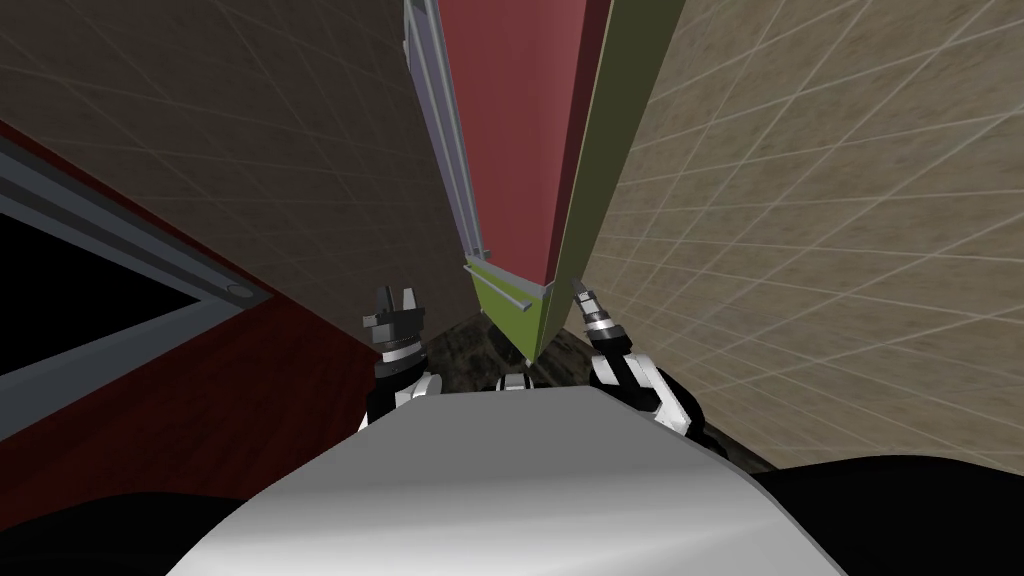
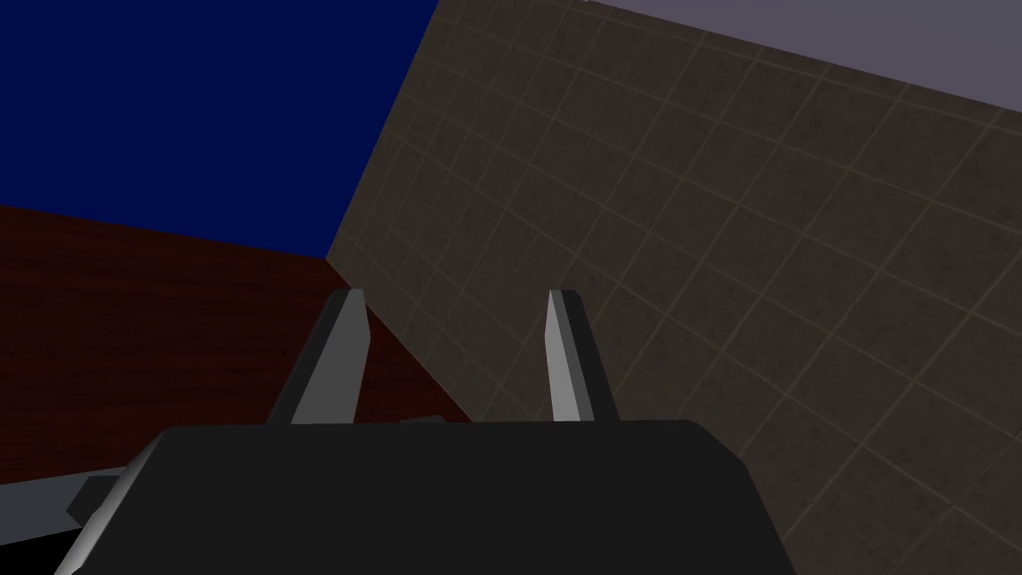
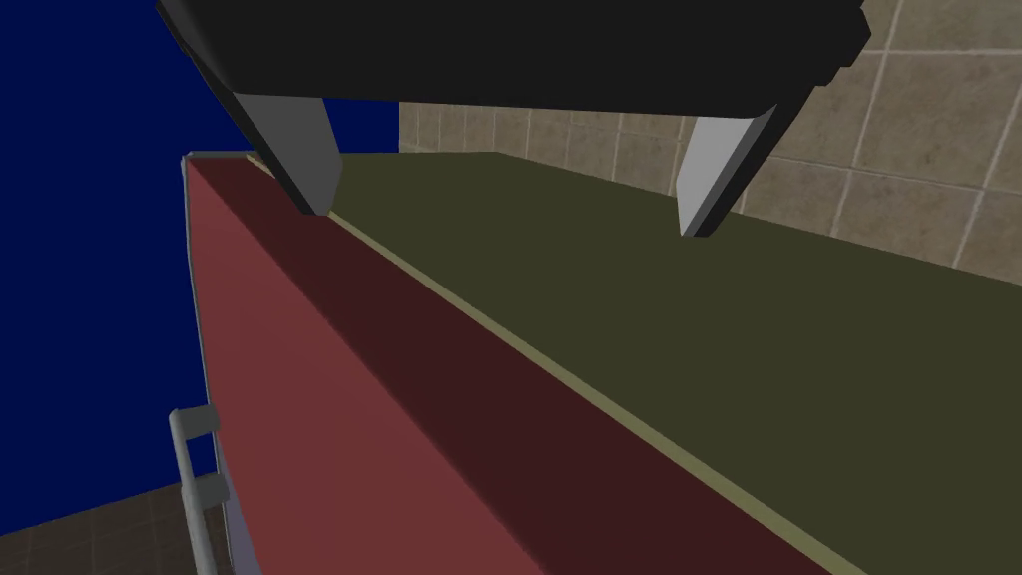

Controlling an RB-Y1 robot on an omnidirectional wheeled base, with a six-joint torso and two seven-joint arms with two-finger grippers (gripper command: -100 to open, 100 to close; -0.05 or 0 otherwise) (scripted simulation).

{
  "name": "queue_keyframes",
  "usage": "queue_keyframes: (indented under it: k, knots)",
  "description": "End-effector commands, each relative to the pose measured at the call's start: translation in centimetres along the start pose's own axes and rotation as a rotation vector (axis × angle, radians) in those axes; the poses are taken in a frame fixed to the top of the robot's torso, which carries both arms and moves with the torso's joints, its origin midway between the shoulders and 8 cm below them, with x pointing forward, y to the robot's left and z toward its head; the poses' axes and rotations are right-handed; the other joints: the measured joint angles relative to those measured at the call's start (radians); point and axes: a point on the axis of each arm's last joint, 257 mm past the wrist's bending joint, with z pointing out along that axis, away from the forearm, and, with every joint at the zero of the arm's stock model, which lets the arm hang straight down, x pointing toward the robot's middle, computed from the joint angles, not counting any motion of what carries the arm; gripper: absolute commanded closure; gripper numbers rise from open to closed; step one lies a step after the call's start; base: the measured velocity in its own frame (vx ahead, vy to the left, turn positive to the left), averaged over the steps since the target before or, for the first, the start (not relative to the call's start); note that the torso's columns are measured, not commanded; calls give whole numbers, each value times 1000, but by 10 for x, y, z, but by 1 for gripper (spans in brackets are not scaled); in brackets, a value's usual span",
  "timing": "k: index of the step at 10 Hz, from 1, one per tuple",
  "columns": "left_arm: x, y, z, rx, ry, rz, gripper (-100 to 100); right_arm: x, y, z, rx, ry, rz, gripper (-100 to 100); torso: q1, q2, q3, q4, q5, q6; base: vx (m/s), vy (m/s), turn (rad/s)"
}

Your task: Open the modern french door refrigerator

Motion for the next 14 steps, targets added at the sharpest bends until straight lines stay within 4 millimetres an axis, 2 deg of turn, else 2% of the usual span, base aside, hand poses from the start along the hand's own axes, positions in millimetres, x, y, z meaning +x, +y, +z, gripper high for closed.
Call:
queue_keyframes:
  k: [1,2,3,6,7,10,11,14]
  knots:
    - [0,0,0,0,0,0,0,6,-8,0,24,26,-78,-100,0,0,0,0,0,0,3,-16,5]
    - [0,0,0,0,0,0,0,7,-9,0,24,30,-90,-100,1,1,0,0,0,0,0,-5,-9]
    - [0,0,0,0,0,0,0,8,-24,2,65,42,-130,-100,1,1,0,0,0,0,6,-19,81]
    - [0,0,0,0,0,0,0,12,-25,2,67,60,-197,-100,0,0,0,0,0,0,3,-19,13]
    - [0,0,0,0,0,0,0,11,-41,4,110,67,-237,-100,1,1,0,0,0,0,0,-26,97]
    - [0,0,0,0,0,0,0,15,-42,4,111,85,-310,-100,1,0,0,0,0,0,3,-16,14]
    - [0,0,0,0,0,0,0,12,-59,5,156,86,-348,-100,1,0,0,0,0,0,3,-21,107]
    - [0,0,0,0,0,0,0,15,-60,5,157,103,-426,-100,0,0,0,0,0,1,5,-18,10]
